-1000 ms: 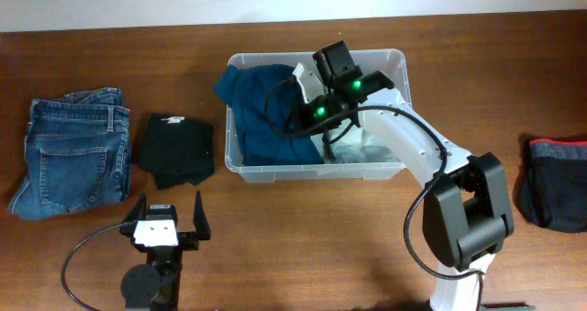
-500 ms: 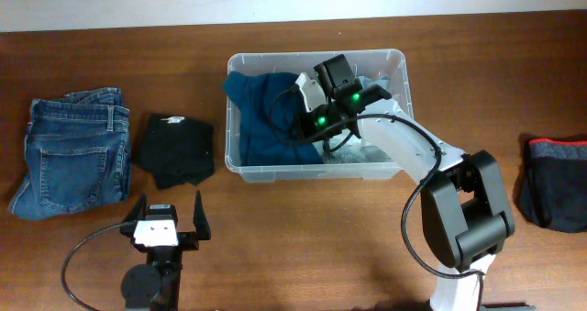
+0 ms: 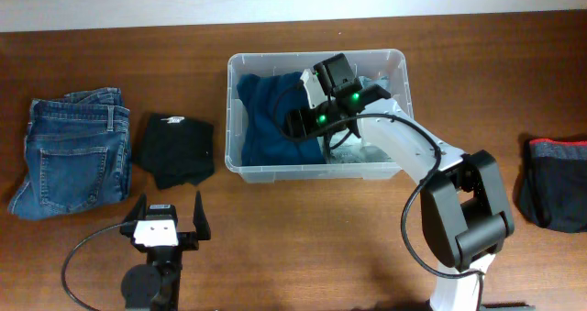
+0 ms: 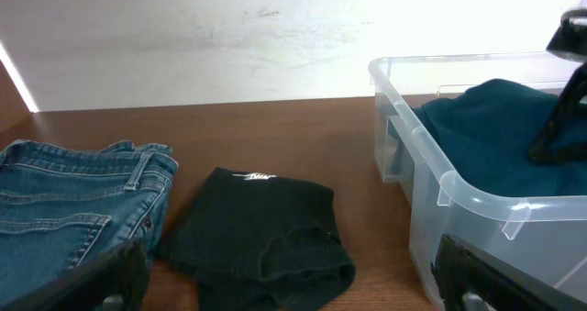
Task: Pack container
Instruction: 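Lower the teal shirt into the container's left half and release, then press and tuck the teal shirt flat with the right gripper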
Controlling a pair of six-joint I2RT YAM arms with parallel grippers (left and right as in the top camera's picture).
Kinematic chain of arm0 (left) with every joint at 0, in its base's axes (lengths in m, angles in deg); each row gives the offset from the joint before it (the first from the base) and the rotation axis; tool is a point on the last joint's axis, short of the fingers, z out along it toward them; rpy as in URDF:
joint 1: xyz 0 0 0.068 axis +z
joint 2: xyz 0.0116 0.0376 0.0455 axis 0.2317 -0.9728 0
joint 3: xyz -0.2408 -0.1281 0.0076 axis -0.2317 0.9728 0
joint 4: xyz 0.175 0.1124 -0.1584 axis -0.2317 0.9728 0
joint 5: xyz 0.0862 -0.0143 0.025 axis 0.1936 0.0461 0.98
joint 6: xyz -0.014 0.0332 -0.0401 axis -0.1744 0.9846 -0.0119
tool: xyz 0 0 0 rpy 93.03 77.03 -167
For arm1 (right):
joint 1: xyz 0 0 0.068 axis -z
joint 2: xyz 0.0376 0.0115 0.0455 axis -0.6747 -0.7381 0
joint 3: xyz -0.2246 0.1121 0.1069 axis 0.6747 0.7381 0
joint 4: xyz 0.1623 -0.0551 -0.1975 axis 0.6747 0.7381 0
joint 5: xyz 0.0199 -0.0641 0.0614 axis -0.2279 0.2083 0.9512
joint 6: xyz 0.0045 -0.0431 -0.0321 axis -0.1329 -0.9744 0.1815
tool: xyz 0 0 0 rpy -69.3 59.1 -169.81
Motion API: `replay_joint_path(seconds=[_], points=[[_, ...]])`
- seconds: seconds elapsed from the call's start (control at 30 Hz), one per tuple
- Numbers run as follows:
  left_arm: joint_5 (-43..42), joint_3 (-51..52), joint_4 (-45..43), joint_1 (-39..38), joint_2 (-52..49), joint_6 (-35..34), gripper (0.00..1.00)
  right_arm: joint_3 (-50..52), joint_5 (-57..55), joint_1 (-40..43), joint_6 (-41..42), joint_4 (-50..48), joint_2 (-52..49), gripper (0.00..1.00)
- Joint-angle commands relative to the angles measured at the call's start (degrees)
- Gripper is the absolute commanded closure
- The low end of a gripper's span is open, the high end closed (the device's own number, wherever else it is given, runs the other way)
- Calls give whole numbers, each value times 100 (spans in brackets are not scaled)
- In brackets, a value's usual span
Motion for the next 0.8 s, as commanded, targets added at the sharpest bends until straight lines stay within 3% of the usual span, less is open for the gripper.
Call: replay_joint_path(seconds=[0.0,0.1,0.23,0.4,0.77], points=[[-81,44,-17,26,44,90,1,-723,-173,13,-205,170,326,15],[-81,44,-17,26,44,90,1,-1394,-546,11,-203,697,398,22],[-81,44,-17,26,44,90,1,-2190,-1429,-52,-205,1580,396,52],[-81,44,-17,26,44,90,1,-2275,-1764,-190,-522,1886,356,94],[-81,44,-17,26,44,90,1,-2105,-1698,-422,-664,1777,-866,96]])
